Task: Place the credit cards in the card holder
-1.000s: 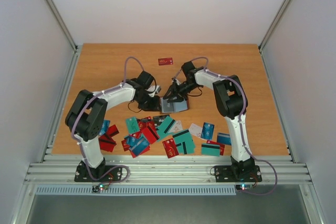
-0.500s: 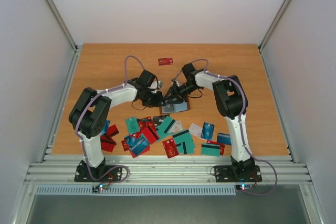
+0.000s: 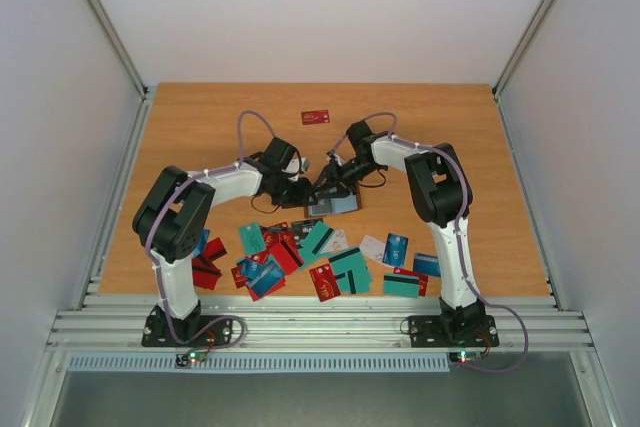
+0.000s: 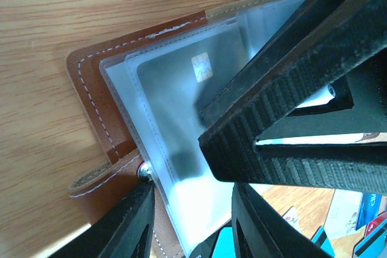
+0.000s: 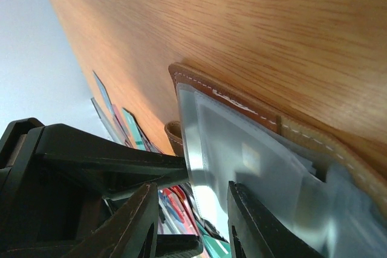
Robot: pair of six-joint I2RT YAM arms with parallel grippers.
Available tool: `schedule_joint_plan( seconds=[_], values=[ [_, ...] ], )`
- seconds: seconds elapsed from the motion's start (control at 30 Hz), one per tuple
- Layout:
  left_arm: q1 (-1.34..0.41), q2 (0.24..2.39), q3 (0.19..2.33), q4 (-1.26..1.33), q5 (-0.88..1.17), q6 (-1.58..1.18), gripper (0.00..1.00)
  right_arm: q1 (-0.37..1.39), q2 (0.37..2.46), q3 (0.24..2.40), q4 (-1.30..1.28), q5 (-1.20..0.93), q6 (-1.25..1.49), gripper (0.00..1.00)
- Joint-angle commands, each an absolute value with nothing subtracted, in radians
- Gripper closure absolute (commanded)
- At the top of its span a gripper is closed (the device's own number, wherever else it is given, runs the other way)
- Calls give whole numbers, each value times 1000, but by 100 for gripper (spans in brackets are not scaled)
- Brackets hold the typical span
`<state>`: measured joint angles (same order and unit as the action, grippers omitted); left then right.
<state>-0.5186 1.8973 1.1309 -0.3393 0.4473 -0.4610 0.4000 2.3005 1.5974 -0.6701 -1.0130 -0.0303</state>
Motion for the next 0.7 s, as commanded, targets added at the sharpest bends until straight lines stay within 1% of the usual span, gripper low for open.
schedule_joint_plan(
  seconds=[0.0, 0.13, 0.33, 0.67],
  values=[
    [-531, 1921, 1098, -263, 441, -449, 61, 399, 2311, 1571, -738, -937, -74, 66],
    [-538, 1915, 1083, -237, 455, -447, 59, 397, 2307, 1566, -745, -922, -80, 66],
    [-547, 1921, 1082, -253, 405, -442, 59, 397, 2308, 1574, -755, -911, -80, 66],
    [-548, 1908, 1122, -298, 77, -444, 58, 397, 2324, 1570, -761, -911, -85, 66]
  ],
)
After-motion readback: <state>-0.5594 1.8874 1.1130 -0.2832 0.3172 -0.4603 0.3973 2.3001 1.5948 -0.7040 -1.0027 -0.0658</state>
